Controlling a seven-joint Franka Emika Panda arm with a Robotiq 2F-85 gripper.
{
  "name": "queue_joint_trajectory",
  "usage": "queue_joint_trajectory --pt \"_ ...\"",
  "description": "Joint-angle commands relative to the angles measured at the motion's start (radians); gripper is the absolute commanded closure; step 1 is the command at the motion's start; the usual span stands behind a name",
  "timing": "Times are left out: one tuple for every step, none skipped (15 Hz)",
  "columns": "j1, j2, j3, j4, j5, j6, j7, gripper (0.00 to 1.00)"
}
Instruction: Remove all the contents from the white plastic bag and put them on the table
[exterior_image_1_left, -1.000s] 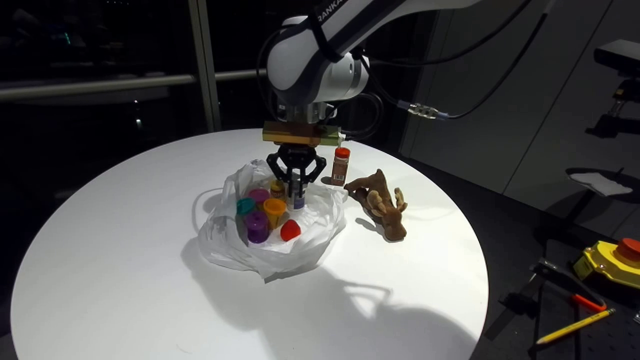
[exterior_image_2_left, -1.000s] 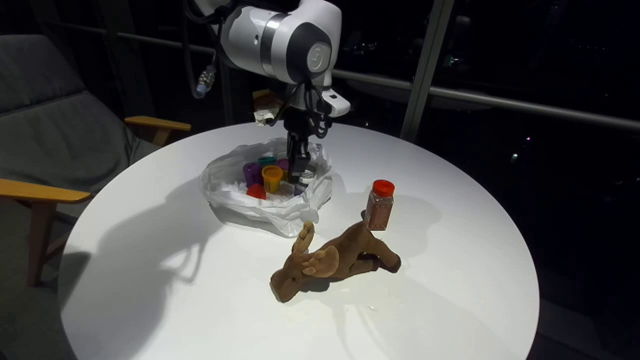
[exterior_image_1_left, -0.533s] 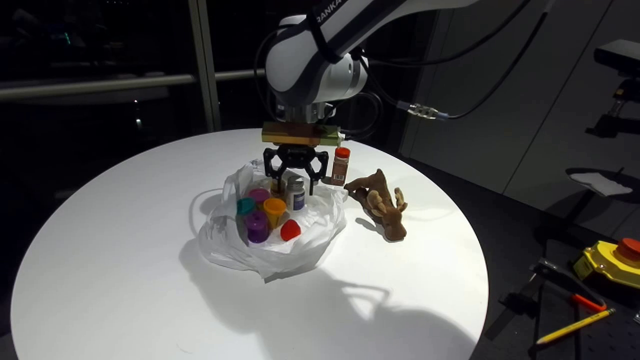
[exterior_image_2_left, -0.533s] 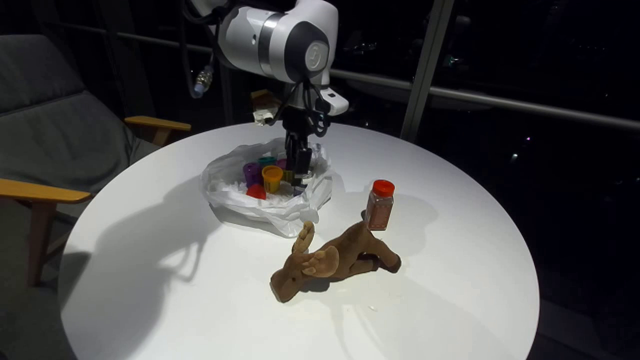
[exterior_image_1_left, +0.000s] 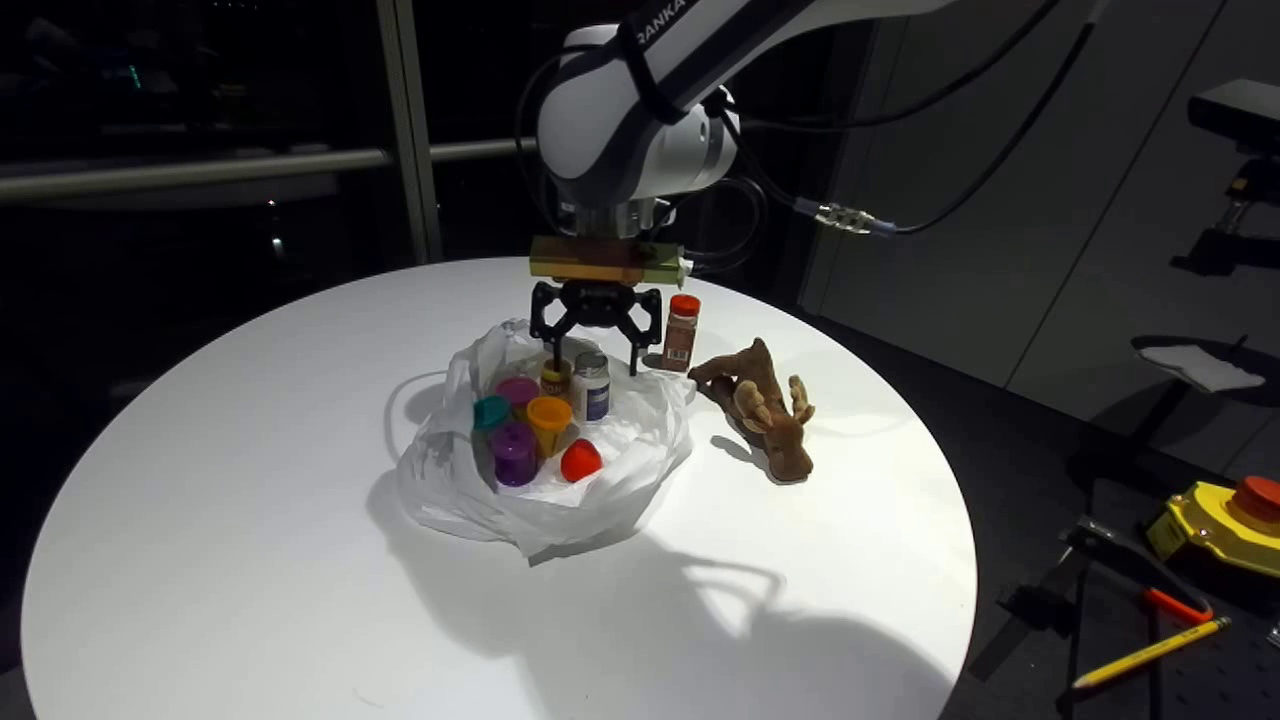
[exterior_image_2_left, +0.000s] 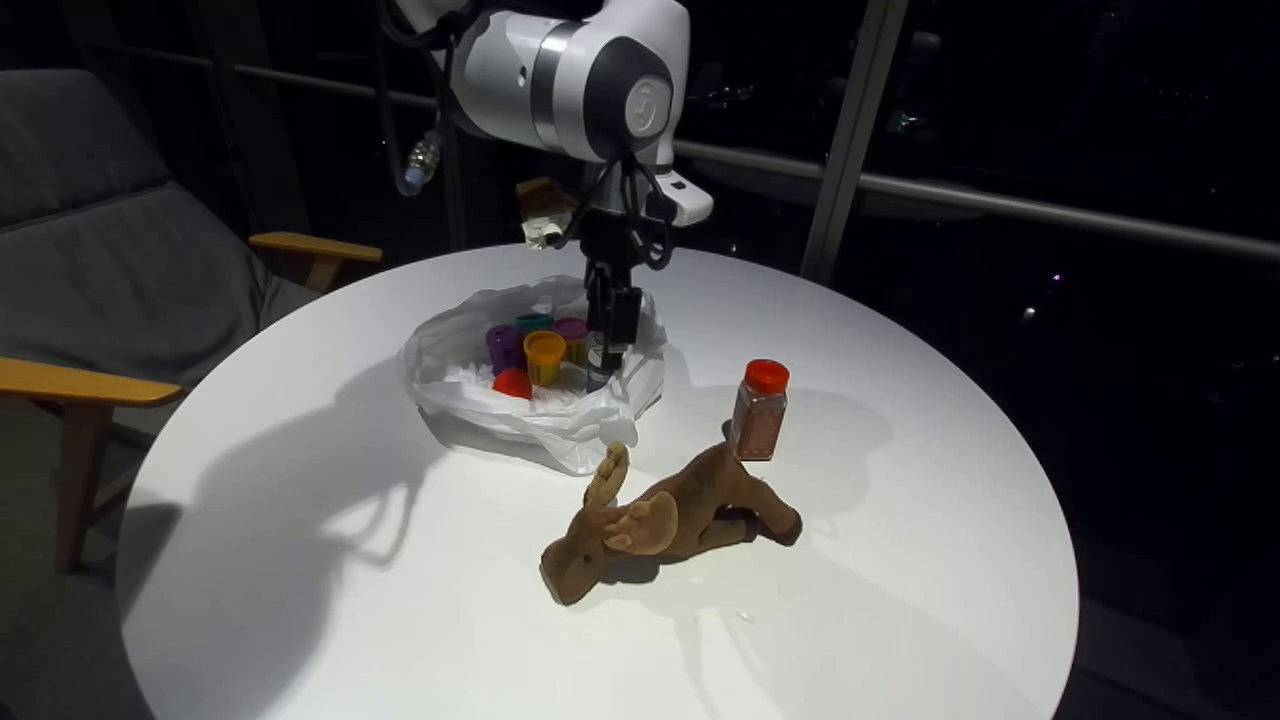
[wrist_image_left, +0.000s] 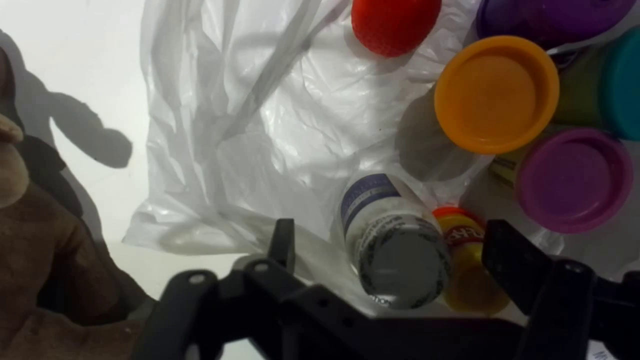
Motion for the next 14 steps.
queue_joint_trajectory --pt "0.004 0.008 0.002 0.029 -0.003 -0.008 0.003 0.35" --pt "0.002 0.006 0.005 0.028 0.001 -0.010 0.002 0.43" --pt "0.002 0.002 0.008 0.025 0.003 -0.012 0.002 0.52" --pt "0.003 0.000 0.008 0.021 0.002 -0.011 0.002 0.59" --pt "0.008 -0.003 0.004 0.017 -0.004 -0.007 0.005 0.66" --pt "0.008 -0.006 0.005 0.014 -0.004 -0.005 0.005 0.74" --pt "0.011 -0.011 0.002 0.012 -0.007 -0.002 0.007 0.80" --pt "0.014 -0.015 0.000 0.010 -0.011 -0.001 0.007 0.81" --pt "0.017 -0.020 -0.001 0.005 -0.015 -0.002 0.006 0.81" --pt "0.021 -0.026 -0.001 0.002 -0.017 -0.004 0.005 0.81" --pt "0.025 -0.044 0.001 -0.009 -0.019 -0.008 0.000 0.81" --pt "0.033 -0.066 0.000 -0.018 -0.024 -0.012 -0.001 0.81" --pt "0.045 -0.094 -0.008 -0.027 -0.039 -0.015 0.003 0.81" --pt "0.055 -0.122 -0.016 -0.036 -0.057 -0.015 0.007 0.81"
